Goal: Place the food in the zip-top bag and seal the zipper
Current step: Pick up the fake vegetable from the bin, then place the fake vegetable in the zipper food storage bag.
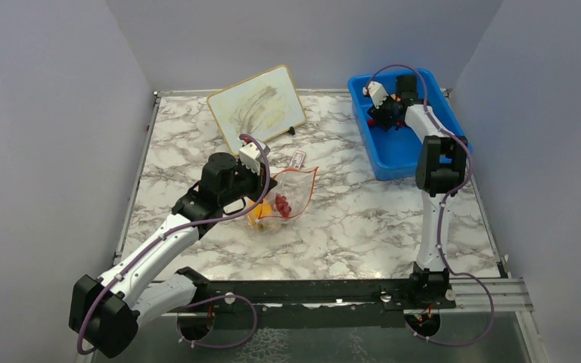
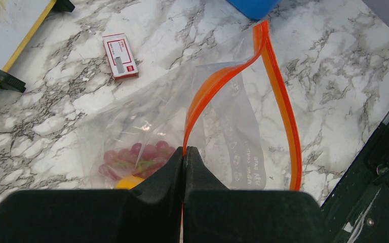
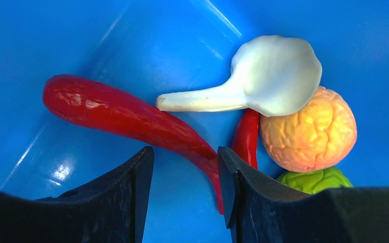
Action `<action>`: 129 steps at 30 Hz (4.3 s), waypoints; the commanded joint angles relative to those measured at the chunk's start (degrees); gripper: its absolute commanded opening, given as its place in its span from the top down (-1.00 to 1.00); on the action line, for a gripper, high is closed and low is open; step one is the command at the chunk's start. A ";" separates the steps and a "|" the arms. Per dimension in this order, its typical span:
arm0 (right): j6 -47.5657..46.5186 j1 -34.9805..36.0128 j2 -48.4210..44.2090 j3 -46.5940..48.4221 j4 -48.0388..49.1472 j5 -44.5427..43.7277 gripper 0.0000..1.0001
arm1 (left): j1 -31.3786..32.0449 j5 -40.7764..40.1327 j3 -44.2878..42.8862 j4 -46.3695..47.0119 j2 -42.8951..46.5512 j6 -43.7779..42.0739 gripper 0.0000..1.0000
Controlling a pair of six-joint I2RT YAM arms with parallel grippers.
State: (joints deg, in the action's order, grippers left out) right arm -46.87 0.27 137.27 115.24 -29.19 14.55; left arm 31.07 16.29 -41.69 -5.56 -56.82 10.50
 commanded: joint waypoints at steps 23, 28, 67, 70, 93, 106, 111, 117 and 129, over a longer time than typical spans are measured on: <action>4.80 -0.27 -7.93 -4.24 1.26 2.27 0.50 | -0.57 0.45 0.56 1.44 2.12 -0.85 1.00; 10.37 -0.27 -14.82 -12.03 7.23 -0.94 0.63 | -0.58 0.78 0.38 0.96 2.84 -0.57 1.00; 20.04 12.36 -70.40 -63.41 40.59 47.49 0.60 | -0.59 2.98 1.44 0.85 6.33 1.01 1.00; 11.27 16.20 -69.54 -61.71 33.57 48.01 0.60 | -0.56 2.98 1.39 0.79 6.36 0.84 1.00; -9.98 35.25 -59.26 -59.08 35.29 57.77 0.55 | -0.66 5.43 1.94 1.56 7.45 0.24 1.00; -25.21 36.20 -51.91 -54.61 24.19 50.83 0.52 | -0.66 6.23 1.97 1.79 7.33 0.18 1.00; -29.86 36.20 -50.34 -53.89 19.54 46.31 0.49 | -0.59 6.23 1.96 1.95 7.26 0.06 1.00; -32.61 36.20 -49.01 -53.82 18.18 42.17 0.47 | -0.65 6.21 1.96 1.91 7.23 0.04 1.00; -30.42 36.48 -49.44 -53.69 17.20 33.20 0.30 | -0.62 5.66 1.95 1.83 7.27 0.04 1.00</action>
State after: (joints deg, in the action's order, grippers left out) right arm -79.11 36.14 88.53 60.31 -10.98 52.01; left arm 30.74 20.64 -40.32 -5.54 -50.24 10.96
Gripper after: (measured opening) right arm 0.327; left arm 0.014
